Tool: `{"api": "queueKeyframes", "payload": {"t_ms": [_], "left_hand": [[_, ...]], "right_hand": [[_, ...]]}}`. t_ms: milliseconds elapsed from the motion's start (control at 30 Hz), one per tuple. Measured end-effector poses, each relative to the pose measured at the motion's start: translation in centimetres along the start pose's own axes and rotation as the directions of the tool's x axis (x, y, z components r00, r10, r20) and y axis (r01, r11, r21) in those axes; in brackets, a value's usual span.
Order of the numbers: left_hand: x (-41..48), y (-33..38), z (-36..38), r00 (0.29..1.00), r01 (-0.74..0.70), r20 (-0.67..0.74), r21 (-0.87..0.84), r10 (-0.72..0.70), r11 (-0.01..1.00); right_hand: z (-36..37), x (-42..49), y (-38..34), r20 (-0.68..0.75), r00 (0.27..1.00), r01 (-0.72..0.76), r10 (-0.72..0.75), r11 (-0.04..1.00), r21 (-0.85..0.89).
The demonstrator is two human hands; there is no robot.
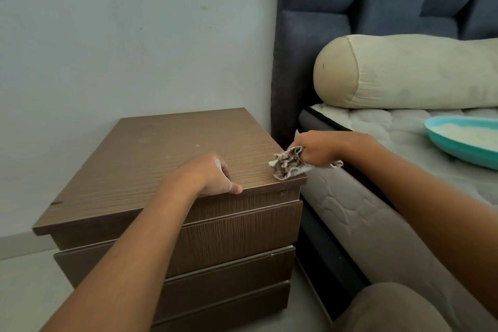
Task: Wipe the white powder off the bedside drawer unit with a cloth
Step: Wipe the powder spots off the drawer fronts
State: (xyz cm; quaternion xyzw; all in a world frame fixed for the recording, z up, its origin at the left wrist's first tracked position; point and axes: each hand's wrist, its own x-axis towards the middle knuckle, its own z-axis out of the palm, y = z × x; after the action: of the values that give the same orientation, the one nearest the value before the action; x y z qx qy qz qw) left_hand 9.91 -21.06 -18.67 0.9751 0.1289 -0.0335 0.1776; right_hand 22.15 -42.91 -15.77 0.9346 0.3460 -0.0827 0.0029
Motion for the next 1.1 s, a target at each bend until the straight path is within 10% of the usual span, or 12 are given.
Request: {"api": "queueKeyframes", "payload": {"t_ms": [333,800,1100], "left_hand": [[0.6,-0.5,0.3,1.0,0.003,-0.006,-0.029,-0.003,1.0],[0.0,-0.5,0.6,1.0,-0.003,-0.026,-0.064,0.001,0.998],[-2.6,-1.4,-0.2,0.995,-0.097,-0.044,-0.181,0.091,0.979]], "right_hand": [[-1.2,0.0,-0.7,-0.22,0.969,-0.101,0.109,0.994,0.048],[-0.8,-4.0,-1.9,0.073,0.991,-0.114,0.108,0.99,0.078],[-0.3,-5.5,-3.3,-0.146,0.984,0.033,0.105,0.694,0.719]]}}
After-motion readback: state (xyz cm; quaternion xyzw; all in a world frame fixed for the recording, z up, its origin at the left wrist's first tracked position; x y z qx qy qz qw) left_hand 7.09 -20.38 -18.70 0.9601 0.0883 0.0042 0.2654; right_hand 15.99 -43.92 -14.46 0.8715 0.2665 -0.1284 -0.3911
